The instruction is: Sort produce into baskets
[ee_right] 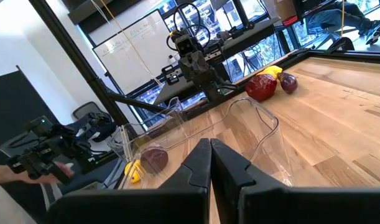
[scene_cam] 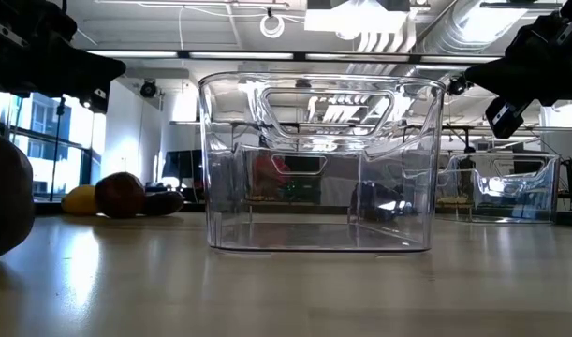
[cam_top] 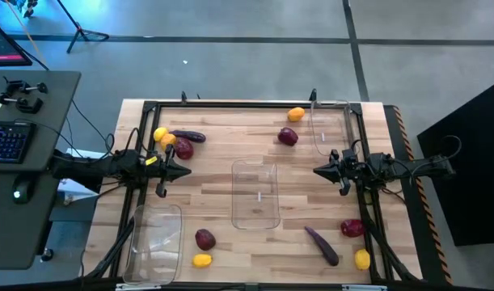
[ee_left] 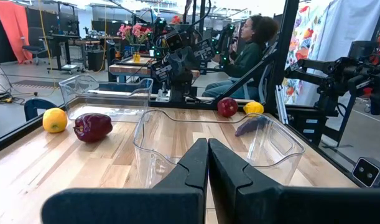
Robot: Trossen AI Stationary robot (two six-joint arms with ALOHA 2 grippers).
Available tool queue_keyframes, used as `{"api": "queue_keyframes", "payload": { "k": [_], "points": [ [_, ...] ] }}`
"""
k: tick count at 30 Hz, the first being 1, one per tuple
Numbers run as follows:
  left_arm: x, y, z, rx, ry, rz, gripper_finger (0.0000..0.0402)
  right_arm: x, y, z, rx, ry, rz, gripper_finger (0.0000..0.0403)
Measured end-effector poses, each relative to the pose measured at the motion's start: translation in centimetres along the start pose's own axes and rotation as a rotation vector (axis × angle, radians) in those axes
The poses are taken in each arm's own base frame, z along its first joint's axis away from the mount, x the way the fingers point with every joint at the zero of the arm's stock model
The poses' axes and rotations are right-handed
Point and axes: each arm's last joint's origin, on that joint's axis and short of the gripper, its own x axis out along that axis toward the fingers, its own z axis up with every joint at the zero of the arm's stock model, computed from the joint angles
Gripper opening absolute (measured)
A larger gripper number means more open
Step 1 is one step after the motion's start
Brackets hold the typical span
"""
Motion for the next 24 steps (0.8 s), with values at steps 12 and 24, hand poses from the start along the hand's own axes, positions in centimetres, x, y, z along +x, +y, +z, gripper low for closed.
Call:
{"api": "queue_keyframes", "payload": {
  "k": [12, 24],
  "points": [
    [-1.4, -0.1, 5.0, -0.67, -0.533, -0.168, 0.0, 0.0, 0.0, 0.0, 0.0, 0.0, 0.0, 0.0],
    [-1.9, 0.9, 10.0, -0.622, -0.251, 0.401, 0.0077, 0.0, 0.0, 0.0, 0.0, 0.001, 0.0, 0.0]
  ]
}}
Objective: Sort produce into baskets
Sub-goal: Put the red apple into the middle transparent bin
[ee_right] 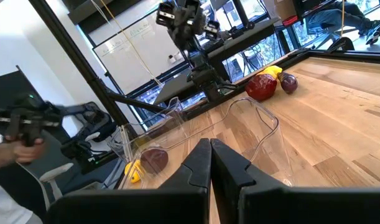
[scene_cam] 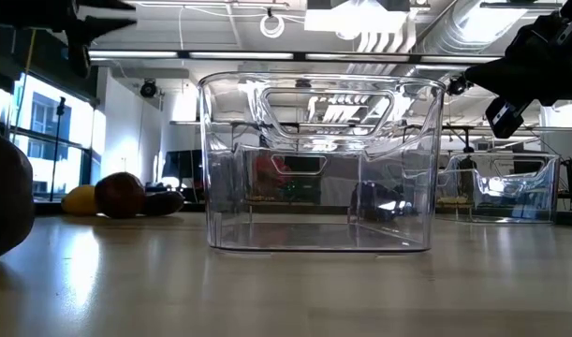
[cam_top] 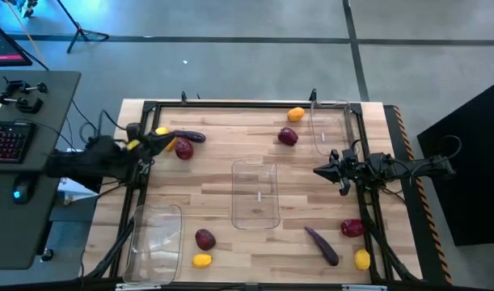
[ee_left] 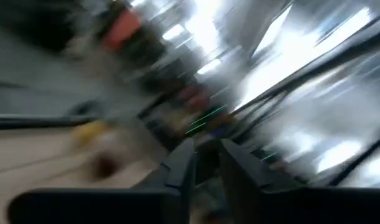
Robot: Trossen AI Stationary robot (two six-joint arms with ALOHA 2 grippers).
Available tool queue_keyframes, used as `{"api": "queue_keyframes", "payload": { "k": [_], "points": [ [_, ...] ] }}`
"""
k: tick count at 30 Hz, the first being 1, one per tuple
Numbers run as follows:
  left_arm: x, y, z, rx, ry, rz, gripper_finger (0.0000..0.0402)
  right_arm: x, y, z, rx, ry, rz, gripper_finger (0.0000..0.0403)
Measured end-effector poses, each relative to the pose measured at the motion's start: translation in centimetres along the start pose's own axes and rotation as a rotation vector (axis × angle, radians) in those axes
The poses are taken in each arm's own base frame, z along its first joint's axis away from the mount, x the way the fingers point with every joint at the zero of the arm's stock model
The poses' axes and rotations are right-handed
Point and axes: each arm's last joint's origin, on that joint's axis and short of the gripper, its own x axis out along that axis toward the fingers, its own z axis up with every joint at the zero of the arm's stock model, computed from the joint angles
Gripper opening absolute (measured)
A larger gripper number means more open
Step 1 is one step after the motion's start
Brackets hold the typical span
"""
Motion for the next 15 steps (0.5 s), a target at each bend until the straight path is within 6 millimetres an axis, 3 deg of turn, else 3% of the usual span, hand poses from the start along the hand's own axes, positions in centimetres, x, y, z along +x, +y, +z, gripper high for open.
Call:
{"api": "queue_keyframes", "payload": {
  "k": [6, 15],
  "points": [
    [0.0, -1.0, 2.8, 0.243, 0.238, 0.431, 0.0169, 0.0, 0.0, 0.0, 0.0, -0.001, 0.0, 0.0],
    [4.8, 0.0, 0.3, 0.146, 0.385, 0.739, 0.0228, 0.0, 0.0, 0.0, 0.0, -0.001, 0.0, 0.0]
  ]
}}
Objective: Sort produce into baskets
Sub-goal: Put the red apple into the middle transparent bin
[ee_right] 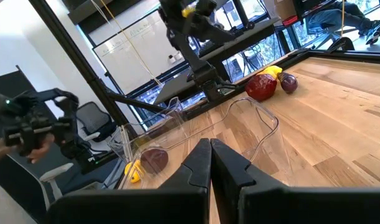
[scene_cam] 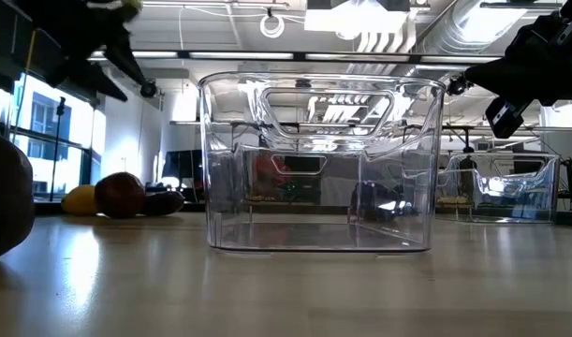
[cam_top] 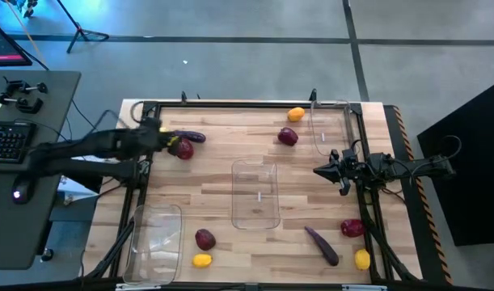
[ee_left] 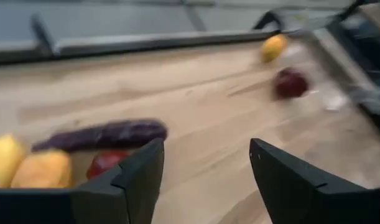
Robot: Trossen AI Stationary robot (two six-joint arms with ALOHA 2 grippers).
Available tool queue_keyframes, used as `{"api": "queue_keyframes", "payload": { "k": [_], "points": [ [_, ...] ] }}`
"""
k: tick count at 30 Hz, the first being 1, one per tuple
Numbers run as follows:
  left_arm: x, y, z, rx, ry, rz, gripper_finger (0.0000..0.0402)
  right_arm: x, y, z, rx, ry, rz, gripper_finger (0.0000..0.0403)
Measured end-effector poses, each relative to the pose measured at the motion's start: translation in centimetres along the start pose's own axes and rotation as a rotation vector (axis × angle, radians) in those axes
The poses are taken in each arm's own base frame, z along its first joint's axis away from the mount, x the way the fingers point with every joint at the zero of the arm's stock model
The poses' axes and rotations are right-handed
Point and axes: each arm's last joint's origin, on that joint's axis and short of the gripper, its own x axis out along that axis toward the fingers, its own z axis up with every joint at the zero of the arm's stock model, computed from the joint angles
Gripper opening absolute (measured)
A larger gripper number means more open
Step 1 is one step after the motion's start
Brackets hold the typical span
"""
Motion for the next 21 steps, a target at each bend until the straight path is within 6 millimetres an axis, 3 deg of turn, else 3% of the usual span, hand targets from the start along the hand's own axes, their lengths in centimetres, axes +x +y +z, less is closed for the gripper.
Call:
{"api": "queue_keyframes", "payload": {
  "k": [7, 12, 21],
  "points": [
    [4.9, -1.1, -0.9, -0.192, 0.167, 0.201, 0.0229, 0.0, 0.0, 0.0, 0.0, 0.001, 0.0, 0.0],
    [7.5, -0.7, -1.2, -0.185, 0.303, 0.293, 0.023, 0.0, 0.0, 0.0, 0.0, 0.001, 0.0, 0.0],
    [8.4, 0.3, -0.5, -0.216, 0.375, 0.287, 0.023, 0.0, 0.0, 0.0, 0.0, 0.0, 0.0, 0.0]
  ]
}}
